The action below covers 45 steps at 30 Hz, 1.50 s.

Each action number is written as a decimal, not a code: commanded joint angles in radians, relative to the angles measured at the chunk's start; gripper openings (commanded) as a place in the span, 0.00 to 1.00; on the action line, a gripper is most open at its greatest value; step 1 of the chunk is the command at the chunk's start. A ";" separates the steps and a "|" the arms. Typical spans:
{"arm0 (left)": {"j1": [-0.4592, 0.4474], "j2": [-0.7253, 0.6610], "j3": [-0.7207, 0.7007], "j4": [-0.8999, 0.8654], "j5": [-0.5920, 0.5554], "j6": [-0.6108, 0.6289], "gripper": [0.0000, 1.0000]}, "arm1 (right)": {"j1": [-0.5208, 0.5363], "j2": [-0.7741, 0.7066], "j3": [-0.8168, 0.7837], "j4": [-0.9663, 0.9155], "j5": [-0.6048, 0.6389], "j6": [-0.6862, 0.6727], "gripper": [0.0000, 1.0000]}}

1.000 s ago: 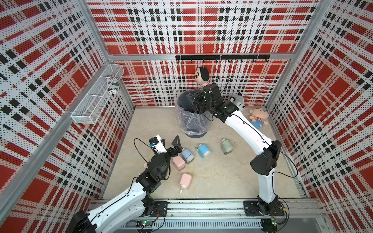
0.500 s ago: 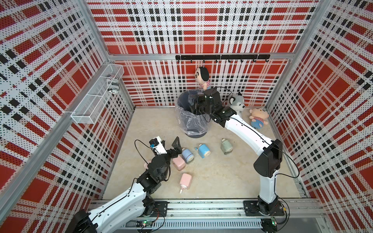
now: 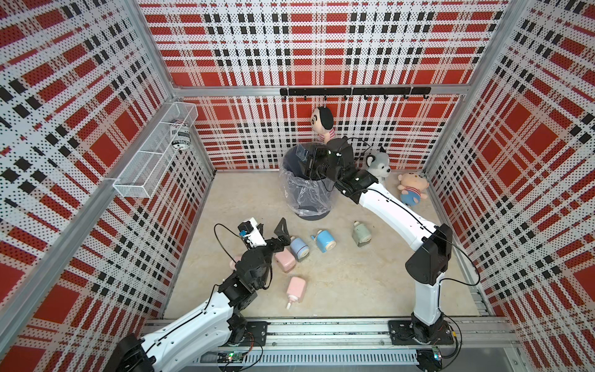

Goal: Take out the pencil sharpener tray and clean the shavings
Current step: Pour the shavings into the trash bin.

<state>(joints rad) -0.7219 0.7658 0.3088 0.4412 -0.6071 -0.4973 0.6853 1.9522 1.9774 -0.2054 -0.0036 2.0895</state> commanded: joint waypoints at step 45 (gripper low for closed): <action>-0.053 0.022 -0.008 0.067 0.002 0.056 0.98 | -0.017 -0.126 -0.284 0.181 -0.001 0.090 0.44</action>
<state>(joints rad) -0.7624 0.7773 0.3088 0.4683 -0.6147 -0.4709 0.6769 1.8305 1.6711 -0.0257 0.0040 2.0960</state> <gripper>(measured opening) 0.982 0.591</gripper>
